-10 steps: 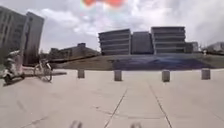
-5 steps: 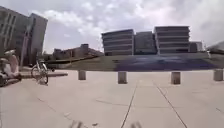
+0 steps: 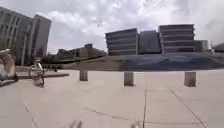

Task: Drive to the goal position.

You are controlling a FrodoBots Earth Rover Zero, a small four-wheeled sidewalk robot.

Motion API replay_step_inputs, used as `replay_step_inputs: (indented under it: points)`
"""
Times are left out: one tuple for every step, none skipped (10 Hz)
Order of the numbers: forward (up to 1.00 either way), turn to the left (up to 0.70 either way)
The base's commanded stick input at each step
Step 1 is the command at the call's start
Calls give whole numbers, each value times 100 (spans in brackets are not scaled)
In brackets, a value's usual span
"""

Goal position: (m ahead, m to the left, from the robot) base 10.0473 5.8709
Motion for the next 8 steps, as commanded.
replay_step_inputs:
  points:
    - [99, 6]
    - [99, 6]
    - [99, 6]
    - [99, 6]
    - [99, 6]
    - [99, 6]
    - [99, 6]
    - [99, 6]
